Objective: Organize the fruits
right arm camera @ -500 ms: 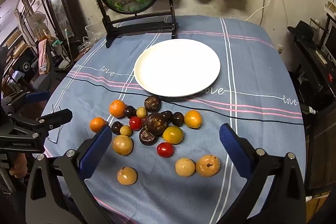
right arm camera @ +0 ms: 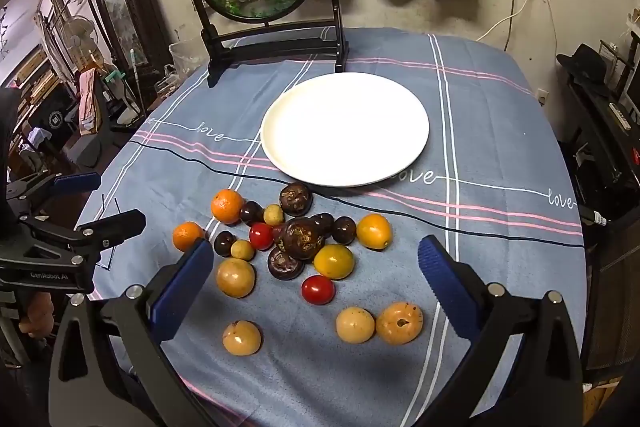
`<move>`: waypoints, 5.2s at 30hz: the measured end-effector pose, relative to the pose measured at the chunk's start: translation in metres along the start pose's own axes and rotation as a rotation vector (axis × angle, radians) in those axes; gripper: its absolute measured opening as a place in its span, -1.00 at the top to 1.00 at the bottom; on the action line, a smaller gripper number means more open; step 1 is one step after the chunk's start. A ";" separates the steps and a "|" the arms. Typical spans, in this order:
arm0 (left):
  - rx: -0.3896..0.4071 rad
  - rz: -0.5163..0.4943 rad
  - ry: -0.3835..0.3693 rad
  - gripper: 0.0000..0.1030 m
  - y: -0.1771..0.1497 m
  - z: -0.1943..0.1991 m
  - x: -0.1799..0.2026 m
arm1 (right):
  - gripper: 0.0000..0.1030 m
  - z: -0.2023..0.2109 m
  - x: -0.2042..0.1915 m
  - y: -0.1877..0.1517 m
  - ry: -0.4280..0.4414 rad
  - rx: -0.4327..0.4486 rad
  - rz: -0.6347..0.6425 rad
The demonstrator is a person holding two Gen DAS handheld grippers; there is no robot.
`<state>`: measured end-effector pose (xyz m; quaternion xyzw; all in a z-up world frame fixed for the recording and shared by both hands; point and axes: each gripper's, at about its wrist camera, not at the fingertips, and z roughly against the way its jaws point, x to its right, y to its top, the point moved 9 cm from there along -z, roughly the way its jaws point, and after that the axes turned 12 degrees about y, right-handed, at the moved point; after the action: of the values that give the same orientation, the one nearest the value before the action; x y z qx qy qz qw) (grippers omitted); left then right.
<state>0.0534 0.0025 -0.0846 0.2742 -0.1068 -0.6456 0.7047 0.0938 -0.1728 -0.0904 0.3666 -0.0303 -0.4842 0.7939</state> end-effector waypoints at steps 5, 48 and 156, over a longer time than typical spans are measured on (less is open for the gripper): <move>-0.003 -0.006 -0.007 -0.96 0.003 -0.002 0.002 | -0.97 0.000 0.001 0.001 -0.004 0.000 -0.004; -0.022 -0.006 -0.006 -0.96 0.003 -0.006 0.000 | -0.97 0.006 0.002 0.001 -0.011 0.011 -0.011; -0.167 0.029 -0.119 0.24 -0.082 -0.138 -0.012 | 0.14 -0.060 0.100 -0.111 0.122 -0.153 -0.163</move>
<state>0.0516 0.0474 -0.2390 0.1742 -0.0981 -0.6571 0.7268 0.0883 -0.2479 -0.2330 0.3348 0.0851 -0.5249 0.7779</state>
